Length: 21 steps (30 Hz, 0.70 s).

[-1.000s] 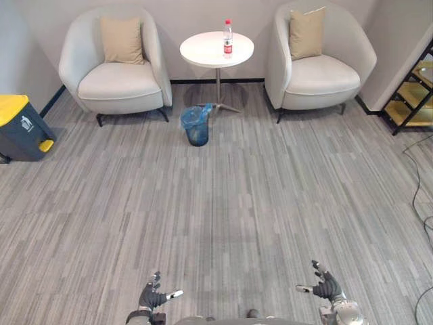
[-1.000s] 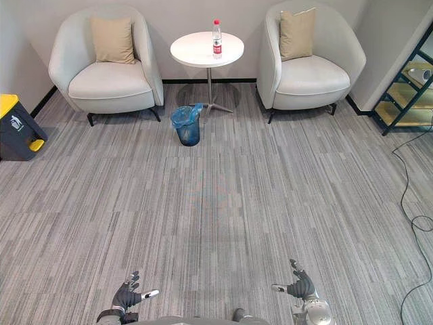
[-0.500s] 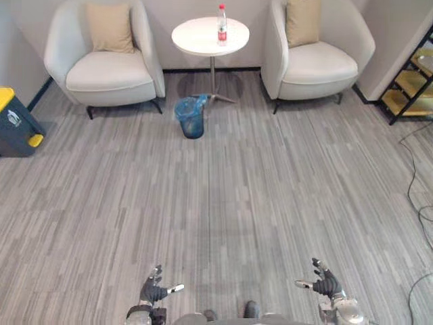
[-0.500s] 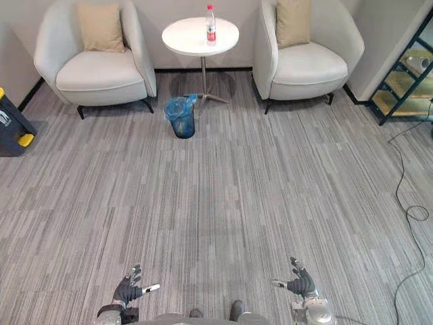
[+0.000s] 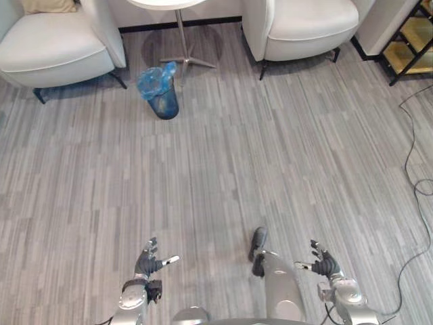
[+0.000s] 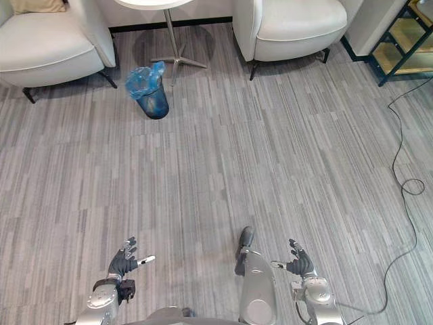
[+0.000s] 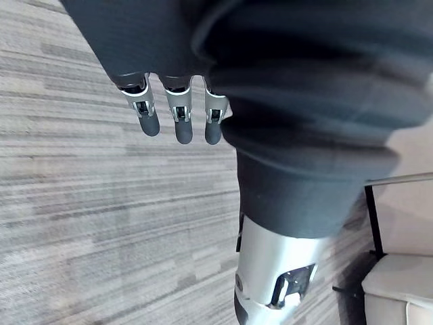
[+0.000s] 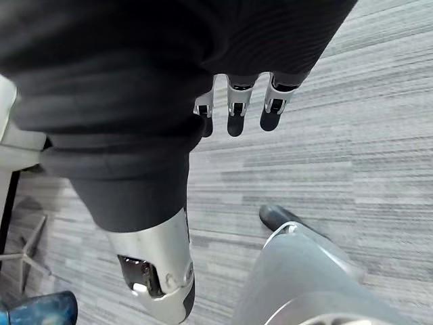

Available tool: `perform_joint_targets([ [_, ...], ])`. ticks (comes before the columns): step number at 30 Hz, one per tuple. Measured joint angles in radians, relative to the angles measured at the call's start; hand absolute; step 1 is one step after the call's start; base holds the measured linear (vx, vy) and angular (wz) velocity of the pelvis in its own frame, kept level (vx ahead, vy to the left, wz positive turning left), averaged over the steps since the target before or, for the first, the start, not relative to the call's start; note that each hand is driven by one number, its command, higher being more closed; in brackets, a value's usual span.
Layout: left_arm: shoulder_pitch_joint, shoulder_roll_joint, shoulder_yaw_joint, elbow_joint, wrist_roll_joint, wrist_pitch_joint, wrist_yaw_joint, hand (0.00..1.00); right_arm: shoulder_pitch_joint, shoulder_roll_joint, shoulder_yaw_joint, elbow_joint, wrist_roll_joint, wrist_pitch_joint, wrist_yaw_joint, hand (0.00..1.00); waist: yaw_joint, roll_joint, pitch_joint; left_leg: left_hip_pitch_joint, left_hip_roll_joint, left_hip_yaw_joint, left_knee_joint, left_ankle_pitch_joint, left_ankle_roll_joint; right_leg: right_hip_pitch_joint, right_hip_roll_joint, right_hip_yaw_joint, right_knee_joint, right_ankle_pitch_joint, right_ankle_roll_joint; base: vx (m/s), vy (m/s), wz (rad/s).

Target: Gather rubbish on tea table into small bin, then transfer packed bag to large trash can.

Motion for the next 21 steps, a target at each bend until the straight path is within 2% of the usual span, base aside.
perform_joint_targets([
  [1, 0.005, -0.003, 0.0, 0.001, 0.0, 0.001, -0.001, 0.0, 0.0, 0.001, 0.014, 0.0, 0.0, -0.001, -0.011, 0.0, 0.011, -0.009, 0.007, -0.047, 0.0, -0.017, 0.086, -0.012, 0.018, 0.076, 0.017, 0.002, -0.053, -0.008, -0.002, 0.56, -0.291, -0.12],
  [2, 0.01, -0.002, 0.0, 0.0, 0.0, 0.001, -0.001, 0.0, 0.0, 0.009, 0.017, 0.0, 0.002, -0.004, -0.014, 0.0, 0.024, -0.026, 0.015, -0.089, -0.019, -0.011, 0.104, -0.018, 0.027, 0.15, 0.023, 0.006, -0.109, -0.009, -0.001, 0.55, -0.259, -0.09],
  [3, 0.011, -0.003, 0.0, -0.001, 0.0, 0.001, -0.001, 0.0, 0.0, 0.011, 0.018, -0.002, 0.004, -0.01, -0.016, 0.0, 0.041, -0.04, 0.018, -0.147, -0.051, 0.019, 0.071, -0.018, 0.028, 0.231, 0.031, 0.017, -0.184, -0.007, 0.003, 0.53, -0.244, -0.1],
  [4, 0.012, -0.004, 0.0, -0.003, 0.0, 0.001, -0.001, 0.0, -0.001, 0.009, 0.017, -0.002, 0.009, -0.014, -0.016, 0.0, 0.048, -0.043, 0.018, -0.18, -0.065, 0.033, 0.035, -0.018, 0.027, 0.263, 0.036, 0.02, -0.216, -0.006, 0.005, 0.64, -0.234, -0.16],
  [5, 0.012, -0.006, 0.003, -0.009, 0.0, 0.001, -0.001, 0.0, -0.007, 0.003, 0.017, 0.0, 0.021, -0.019, -0.019, 0.0, 0.068, -0.047, 0.02, -0.246, -0.104, 0.05, -0.082, -0.018, 0.027, 0.313, 0.046, 0.029, -0.264, -0.007, 0.006, 0.42, -0.133, -0.17],
  [6, 0.014, -0.006, 0.004, -0.012, 0.0, 0.001, -0.001, 0.0, -0.011, 0.002, 0.017, 0.0, 0.022, -0.019, -0.019, 0.0, 0.07, -0.048, 0.021, -0.263, -0.119, 0.055, -0.124, -0.018, 0.027, 0.325, 0.047, 0.031, -0.276, -0.009, 0.01, 0.65, -0.114, -0.33],
  [7, 0.016, -0.013, 0.009, -0.014, 0.0, 0.002, -0.001, 0.0, -0.029, 0.002, 0.014, 0.002, 0.022, -0.019, -0.019, 0.0, 0.088, -0.043, 0.021, -0.303, -0.183, 0.065, -0.338, -0.011, 0.021, 0.373, 0.048, 0.052, -0.309, -0.016, 0.021, 0.45, -0.022, -0.46],
  [8, 0.019, -0.027, 0.021, -0.015, 0.0, 0.001, -0.001, 0.0, -0.038, 0.002, 0.014, 0.004, 0.022, -0.019, -0.019, 0.0, 0.102, -0.048, 0.024, -0.309, -0.224, 0.067, -0.497, 0.008, 0.002, 0.408, 0.048, 0.068, -0.33, -0.021, 0.03, 0.68, 0.006, -0.71],
  [9, 0.029, -0.041, 0.023, -0.017, 0.0, 0.002, -0.001, 0.0, -0.037, 0.0, 0.014, 0.004, 0.022, -0.023, -0.02, 0.0, 0.12, -0.037, 0.017, -0.296, -0.27, 0.067, -0.685, 0.059, -0.003, 0.469, 0.053, 0.092, -0.366, -0.038, 0.055, 0.59, 0.081, -0.76],
  [10, 0.053, -0.052, 0.022, -0.026, 0.0, 0.001, 0.0, 0.0, -0.032, -0.006, 0.017, 0.003, 0.022, -0.023, -0.02, 0.0, 0.127, -0.021, 0.004, -0.303, -0.284, 0.068, -0.78, 0.101, 0.024, 0.522, 0.077, 0.11, -0.392, -0.067, 0.091, 0.6, 0.113, -0.72],
  [11, 0.063, -0.05, 0.024, -0.025, 0.0, 0.001, -0.001, 0.0, -0.03, -0.004, 0.018, 0.005, 0.021, -0.022, -0.022, 0.0, 0.136, -0.021, -0.002, -0.312, -0.288, 0.039, -0.748, 0.155, 0.093, 0.543, 0.077, 0.125, -0.384, -0.1, 0.104, 0.63, 0.157, -0.75],
  [12, 0.079, -0.048, 0.039, -0.025, 0.0, 0.004, 0.0, 0.0, -0.021, 0.013, 0.025, 0.015, 0.021, -0.022, -0.026, 0.0, 0.153, -0.054, -0.03, -0.325, -0.3, 0.042, -0.648, 0.178, 0.12, 0.54, 0.035, 0.153, -0.299, -0.171, 0.133, 0.68, 0.183, -0.52],
  [13, 0.083, -0.051, 0.042, -0.024, -0.001, 0.004, 0.001, 0.0, -0.013, 0.016, 0.027, 0.02, 0.021, -0.022, -0.027, 0.0, 0.148, -0.069, -0.041, -0.329, -0.307, 0.043, -0.615, 0.164, 0.14, 0.512, 0.008, 0.157, -0.2, -0.197, 0.154, 0.83, 0.233, -0.2],
  [14, 0.083, -0.052, 0.039, -0.017, -0.001, 0.003, 0.0, 0.0, -0.007, 0.021, 0.025, 0.041, 0.021, -0.022, -0.029, 0.0, 0.138, -0.088, -0.046, -0.313, -0.32, 0.036, -0.562, 0.097, 0.167, 0.396, -0.055, 0.167, 0.111, -0.194, 0.194, 0.7, 0.189, 0.26],
  [15, 0.076, -0.036, 0.04, -0.008, -0.011, 0.002, 0.003, 0.0, 0.003, 0.036, 0.025, 0.054, 0.02, -0.02, -0.029, 0.0, 0.132, -0.127, -0.047, -0.266, -0.358, 0.021, -0.56, 0.046, 0.17, 0.275, -0.136, 0.196, 0.428, -0.07, 0.255, 0.69, 0.158, 0.47],
  [16, 0.065, -0.023, 0.038, 0.003, -0.014, 0.003, 0.006, 0.0, 0.012, 0.043, 0.025, 0.058, 0.02, -0.02, -0.029, 0.0, 0.119, -0.142, -0.047, -0.238, -0.377, 0.01, -0.561, 0.025, 0.173, 0.228, -0.165, 0.202, 0.56, -0.055, 0.249, 0.68, 0.088, 0.8],
  [17, 0.053, -0.006, 0.032, 0.018, -0.019, 0.006, 0.014, 0.0, 0.022, 0.053, 0.026, 0.072, 0.019, -0.017, -0.028, 0.0, 0.1, -0.15, -0.045, -0.144, -0.407, -0.024, -0.582, -0.017, 0.182, 0.15, -0.211, 0.193, 0.727, -0.083, 0.194, 0.69, 0.069, 0.75],
  [18, 0.056, -0.009, 0.03, 0.018, -0.022, 0.006, 0.022, 0.0, 0.032, 0.051, 0.035, 0.071, 0.019, -0.017, -0.028, 0.0, 0.091, -0.142, -0.043, -0.072, -0.415, -0.04, -0.614, -0.034, 0.177, 0.12, -0.215, 0.18, 0.721, -0.102, 0.161, 0.69, 0.045, 0.65],
  [19, 0.057, -0.01, 0.027, 0.018, -0.023, 0.006, 0.024, 0.0, 0.032, 0.051, 0.039, 0.069, 0.019, -0.019, -0.028, 0.0, 0.088, -0.131, -0.042, -0.027, -0.415, -0.052, -0.639, -0.039, 0.171, 0.101, -0.212, 0.17, 0.689, -0.111, 0.146, 0.69, 0.022, 0.42],
  [20, 0.049, -0.009, 0.021, 0.019, -0.023, 0.005, 0.023, 0.0, 0.035, 0.051, 0.043, 0.064, 0.019, -0.022, -0.028, 0.0, 0.078, -0.109, -0.044, 0.042, -0.414, -0.082, -0.686, -0.052, 0.161, 0.05, -0.204, 0.145, 0.592, -0.125, 0.127, 0.81, -0.021, 0.63],
  [21, 0.033, -0.01, 0.022, 0.023, -0.022, 0.003, 0.023, 0.0, 0.028, 0.05, 0.046, 0.064, 0.019, -0.023, -0.026, 0.0, 0.063, -0.096, -0.042, 0.1, -0.399, -0.11, -0.722, -0.058, 0.151, 0.002, -0.167, 0.144, 0.429, -0.13, 0.125, 0.65, -0.062, 0.69],
])
